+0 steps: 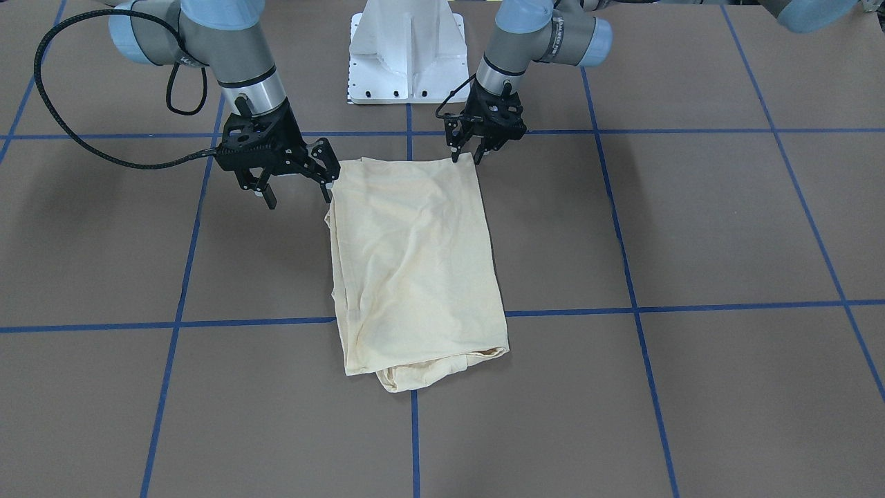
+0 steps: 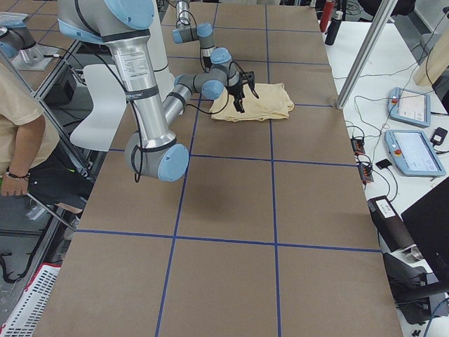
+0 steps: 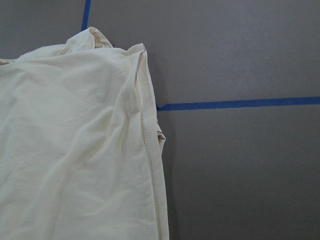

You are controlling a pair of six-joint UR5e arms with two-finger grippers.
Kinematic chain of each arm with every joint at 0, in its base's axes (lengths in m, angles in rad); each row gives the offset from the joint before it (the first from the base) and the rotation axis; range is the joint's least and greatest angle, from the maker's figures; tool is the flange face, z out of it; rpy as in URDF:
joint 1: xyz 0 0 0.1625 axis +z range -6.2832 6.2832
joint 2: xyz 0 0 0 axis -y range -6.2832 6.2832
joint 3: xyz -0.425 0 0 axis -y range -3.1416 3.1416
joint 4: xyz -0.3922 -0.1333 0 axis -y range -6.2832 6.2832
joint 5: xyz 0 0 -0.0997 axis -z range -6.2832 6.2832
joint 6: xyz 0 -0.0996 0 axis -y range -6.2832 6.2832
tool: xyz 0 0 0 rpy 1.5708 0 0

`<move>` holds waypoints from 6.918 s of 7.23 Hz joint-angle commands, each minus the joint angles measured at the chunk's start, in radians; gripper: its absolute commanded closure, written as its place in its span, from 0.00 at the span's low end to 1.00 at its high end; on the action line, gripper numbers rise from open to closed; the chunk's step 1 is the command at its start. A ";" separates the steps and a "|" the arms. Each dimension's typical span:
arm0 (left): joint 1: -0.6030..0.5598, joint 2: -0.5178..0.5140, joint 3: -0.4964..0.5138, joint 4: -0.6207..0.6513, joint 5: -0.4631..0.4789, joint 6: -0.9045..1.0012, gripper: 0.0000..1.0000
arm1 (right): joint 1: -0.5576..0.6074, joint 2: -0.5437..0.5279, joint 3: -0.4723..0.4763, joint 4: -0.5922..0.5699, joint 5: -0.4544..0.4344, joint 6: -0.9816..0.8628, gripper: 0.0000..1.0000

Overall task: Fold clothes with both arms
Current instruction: 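Lower the left gripper onto the shirt corner nearest it, then move the right gripper to the other near corner beside the left gripper, then hold both grippers at the shirt's near corners, then grasp the near edge with both grippers and fold it farther from the robot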

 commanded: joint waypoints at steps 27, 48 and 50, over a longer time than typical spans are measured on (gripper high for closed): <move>0.012 -0.002 -0.001 0.000 0.009 0.000 1.00 | -0.319 0.086 -0.184 -0.014 -0.413 0.375 0.34; 0.018 0.007 -0.316 0.174 0.000 0.000 1.00 | -0.455 0.076 0.191 -0.313 -0.399 0.458 1.00; 0.020 -0.029 -0.429 0.375 -0.055 0.006 1.00 | -0.463 0.085 0.276 -0.397 -0.399 0.453 1.00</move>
